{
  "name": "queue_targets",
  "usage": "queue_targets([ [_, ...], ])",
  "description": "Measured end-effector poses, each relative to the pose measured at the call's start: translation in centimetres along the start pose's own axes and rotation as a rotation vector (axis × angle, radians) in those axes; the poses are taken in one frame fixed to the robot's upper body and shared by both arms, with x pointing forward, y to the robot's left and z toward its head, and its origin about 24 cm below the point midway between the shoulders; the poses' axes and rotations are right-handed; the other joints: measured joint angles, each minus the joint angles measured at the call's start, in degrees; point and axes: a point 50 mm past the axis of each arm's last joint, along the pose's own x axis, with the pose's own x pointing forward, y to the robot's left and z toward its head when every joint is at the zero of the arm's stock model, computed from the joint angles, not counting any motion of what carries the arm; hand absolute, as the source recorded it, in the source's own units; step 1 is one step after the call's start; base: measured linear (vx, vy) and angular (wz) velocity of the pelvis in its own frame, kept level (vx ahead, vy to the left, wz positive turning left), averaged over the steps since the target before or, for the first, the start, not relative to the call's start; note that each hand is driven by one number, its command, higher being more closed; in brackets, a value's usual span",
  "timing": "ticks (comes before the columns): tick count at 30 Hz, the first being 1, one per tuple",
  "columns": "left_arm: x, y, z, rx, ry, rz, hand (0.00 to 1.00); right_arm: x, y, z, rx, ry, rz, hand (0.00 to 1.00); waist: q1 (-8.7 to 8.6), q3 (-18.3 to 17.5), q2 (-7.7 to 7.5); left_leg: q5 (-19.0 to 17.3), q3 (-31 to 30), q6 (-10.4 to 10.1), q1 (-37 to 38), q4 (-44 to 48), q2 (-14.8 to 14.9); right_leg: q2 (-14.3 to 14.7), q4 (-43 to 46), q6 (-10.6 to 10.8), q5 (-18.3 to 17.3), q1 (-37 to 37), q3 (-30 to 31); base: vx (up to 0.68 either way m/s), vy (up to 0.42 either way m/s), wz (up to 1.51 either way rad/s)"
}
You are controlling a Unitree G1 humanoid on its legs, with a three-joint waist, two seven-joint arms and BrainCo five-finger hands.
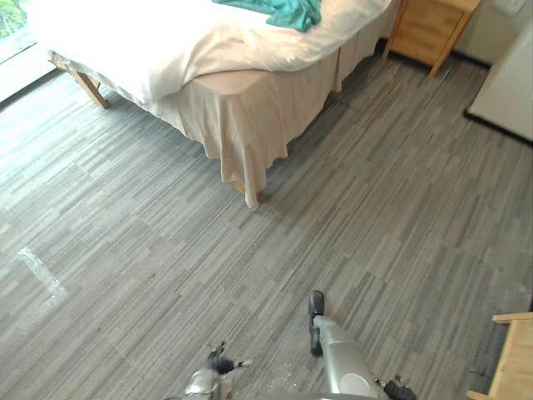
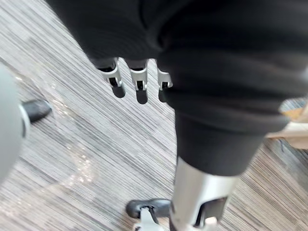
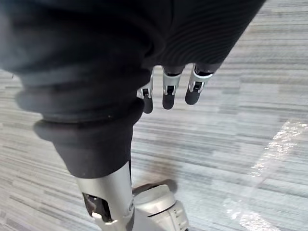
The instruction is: Tidy the bed and pick cloth on bed and put in laundry
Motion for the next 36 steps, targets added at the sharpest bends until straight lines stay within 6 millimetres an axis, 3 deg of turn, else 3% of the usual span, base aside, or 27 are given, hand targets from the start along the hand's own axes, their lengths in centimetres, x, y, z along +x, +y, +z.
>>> queue_targets([
  [1,-0.1,0.2,0.3,-0.005,-0.025,0.006,0.0,0.0,0.2,0.2,-0.003,-0.008,0.006,0.0,0.24,0.07,-0.17,0.97,-2.76,0.1,-4.11,11.24,1.61,1.98,-2.46,-0.95,-0.95,3.9,0.03,0.66,-0.403,-0.13],
  [4,-0.1,0.2,1.1,-0.029,-0.069,0.012,0.0,0.1,1.2,1.2,-0.037,-0.051,0.036,0.0,0.67,-0.13,-0.84,-0.64,-2.89,-1.71,-11.69,27.06,1.58,4.91,-8.49,-3.13,-1.01,12.69,0.96,0.63,-0.294,-0.26],
  [5,-0.1,-0.1,1.8,-0.046,-0.094,0.014,0.0,0.3,1.6,1.9,-0.087,-0.069,0.049,0.0,1.65,-0.22,-1.18,-2.95,-3.47,-3.49,-16.04,31.9,-0.31,5.87,-11.54,-3.79,-1.46,15.88,2.97,0.52,-0.18,-0.51],
  [7,0.0,-0.3,3.1,-0.092,-0.149,0.028,0.0,0.6,2.8,2.9,-0.137,-0.083,0.083,0.0,4.82,-0.37,-2.38,-10.16,-3.19,-2.45,-23.09,37.26,-4.55,6.59,-15.47,-3.83,-1.24,20.72,6.67,0.5,-0.143,-0.8],
  [9,0.1,-0.3,3.7,-0.11,-0.173,0.029,0.0,0.7,4.3,3.7,-0.142,-0.1,0.118,0.0,6.72,-0.15,-3.19,-14.97,-0.01,0.26,-26.51,32.76,-7.69,6.16,-17.94,-3.23,-1.58,25.73,8.73,0.42,-0.06,-0.78],
  [10,0.1,-0.2,3.8,-0.12,-0.179,0.031,0.0,0.7,5.5,3.9,-0.139,-0.109,0.144,0.0,6.81,-0.35,-4.45,-15.65,2.01,1.07,-28.37,23.64,-10.86,5.11,-19.49,-2.15,-2.26,28.26,9.58,0.43,-0.009,-0.61],
  [11,0.1,-0.2,3.8,-0.122,-0.177,0.03,0.0,0.7,6.1,4.1,-0.14,-0.116,0.157,0.0,6.9,-0.93,-4.49,-15.44,3.41,1.39,-29.11,17.5,-12.29,4.49,-20.22,-1.39,-2.83,29.3,9.78,0.45,0.042,-0.33],
  [13,0.1,-0.5,3.3,-0.107,-0.157,0.016,0.0,0.6,6.6,4.4,-0.141,-0.132,0.172,0.0,6.9,-1.65,-3.15,-11.49,9.53,4.73,-30.08,-0.56,-15.43,3.74,-21.95,-0.12,-5.49,33.17,9.97,0.54,0.121,-0.13],
  [14,0.0,-0.4,2.9,-0.107,-0.143,0.017,0.0,0.6,6.5,3.6,-0.143,-0.109,0.169,0.0,7.37,-2.22,-2.27,-7.33,13.34,7.43,-30.11,-6.69,-16.06,3.84,-21.98,0.64,-7.92,35.84,10.06,0.51,0.162,-0.07],
  [15,0.0,-0.3,2.9,-0.11,-0.141,0.019,0.0,0.5,6.5,3.3,-0.143,-0.099,0.169,0.0,7.99,-2.48,-2.14,-3.51,13.41,10.83,-29.92,-6.84,-16.18,3.82,-21.69,1.09,-9.3,36.98,10.43,0.55,0.188,0.09],
  [16,0.1,0.5,2.9,-0.105,-0.137,0.037,0.0,0.3,6.6,2.2,-0.143,-0.068,0.172,0.0,7.92,-3.93,-4.2,-4.63,13.53,12.76,-29.35,-5.78,-19.08,1.43,-20.15,2.29,-11.15,38.07,10.09,0.61,0.192,0.17],
  [17,0.1,0.6,2.6,-0.105,-0.128,0.039,0.0,0.3,6.6,2.0,-0.146,-0.063,0.171,0.0,7.83,-4.53,-4.68,-5.75,13.11,13.25,-29.25,-6.1,-19.88,0.74,-18.6,2.81,-11.45,37.54,9.7,0.76,0.256,0.35],
  [18,0.1,0.8,2.3,-0.108,-0.115,0.042,0.0,0.3,6.4,1.5,-0.155,-0.038,0.169,0.0,8.21,-5.16,-5.32,-7.36,12.83,13.96,-26.89,-7.29,-21.57,-0.66,-6.31,4.11,-12.26,33.21,9.97,0.52,0.179,0.29],
  [19,0.1,1.0,2.1,-0.107,-0.106,0.047,0.0,0.3,6.3,1.4,-0.158,-0.035,0.166,0.0,8.18,-5.18,-5.42,-7.98,12.31,13.73,-25.39,-7.84,-22.03,-0.9,-0.21,5.32,-11.93,31.38,10.01,0.64,0.26,0.47],
  [20,0.1,1.5,1.8,-0.088,-0.091,0.052,0.0,0.3,5.9,1.3,-0.161,-0.033,0.153,0.0,7.65,-5.19,-5.72,-9.74,10.33,13.67,-21.99,-8.2,-23.12,-1.83,13.18,12.11,-9.12,27.3,10.52,0.63,0.236,0.65],
  [21,0.1,1.6,1.3,-0.07,-0.066,0.052,0.0,0.4,5.6,1.3,-0.165,-0.03,0.143,0.0,6.73,-5.15,-5.89,-11.51,8.38,13.74,-18.13,-8.42,-23.98,-2.36,24.88,16.8,-7.24,24.32,11.73,0.75,0.264,0.77],
  [22,0.0,1.8,0.9,-0.053,-0.05,0.053,0.0,0.4,5.5,1.2,-0.166,-0.029,0.142,0.0,6.49,-5.08,-5.78,-12.02,7.2,13.63,-15.97,-8.93,-24.37,-3.12,29.58,16.48,-7.41,23.06,11.36,0.58,0.154,0.85],
  [24,0.0,2.3,0.2,-0.035,-0.019,0.06,0.0,0.4,4.9,1.4,-0.164,-0.039,0.128,0.0,6.36,-4.5,-4.81,-12.0,5.2,13.56,-8.41,-11.82,-24.89,-6.54,37.11,11.79,-9.79,19.36,7.13,0.44,0.084,0.7],
  [26,0.0,2.4,0.2,-0.038,-0.011,0.063,0.0,0.5,4.5,1.8,-0.159,-0.051,0.118,0.0,6.34,-4.08,-4.1,-12.04,2.7,12.65,-4.46,-13.66,-24.54,-8.51,33.11,7.91,-12.31,16.85,3.91,0.38,-0.007,0.73],
  [27,0.0,2.3,0.2,-0.046,-0.01,0.061,0.0,0.5,4.4,1.8,-0.149,-0.051,0.114,0.0,6.17,-4.17,-4.0,-12.82,0.72,11.1,-3.72,-13.84,-23.94,-8.66,26.33,7.0,-13.08,15.21,3.18,0.4,-0.108,1.08],
  [29,0.0,2.0,0.4,-0.038,-0.016,0.051,0.0,0.5,4.6,2.0,-0.136,-0.056,0.113,0.0,6.06,-4.2,-4.12,-14.15,-2.55,8.86,-3.46,-14.05,-23.29,-8.39,13.7,7.16,-12.85,12.21,5.79,0.39,-0.171,1.15],
  [30,0.1,1.7,0.5,-0.023,-0.019,0.04,0.0,0.6,4.6,2.2,-0.126,-0.061,0.11,0.0,5.67,-4.17,-4.05,-15.03,-6.08,7.37,-3.6,-14.15,-22.75,-8.17,3.37,7.59,-10.51,10.68,11.01,0.37,-0.266,1.07],
  [33,0.0,1.9,0.2,-0.04,-0.013,0.05,0.0,0.6,4.6,2.1,-0.112,-0.058,0.106,0.0,5.49,-4.18,-4.49,-16.88,-10.15,4.36,-3.2,-13.7,-21.49,-8.12,-6.94,7.88,-3.7,10.79,21.05,0.39,-0.384,1.17],
  [34,-0.1,2.5,0.1,-0.074,-0.016,0.077,0.0,0.4,4.8,1.5,-0.101,-0.039,0.109,0.0,5.99,-4.54,-6.44,-18.35,-12.24,2.09,-2.56,-13.23,-20.63,-8.83,-9.19,9.29,1.56,11.63,23.78,0.28,-0.399,0.89],
  [35,-0.2,2.5,-0.1,-0.093,-0.008,0.084,0.0,0.4,4.8,1.4,-0.094,-0.033,0.11,0.0,6.28,-4.34,-5.89,-19.06,-12.88,1.16,-1.97,-12.99,-19.53,-8.71,-7.58,14.99,1.78,11.79,23.11,0.31,-0.522,0.95],
  [36,-0.3,2.3,-0.6,-0.124,0.005,0.089,0.0,0.5,4.2,1.7,-0.101,-0.041,0.097,0.0,6.29,-4.67,-4.22,-18.77,-13.33,-0.04,-2.02,-12.83,-16.36,-6.49,-4.8,14.14,0.29,11.72,20.02,0.27,-0.473,0.79],
])
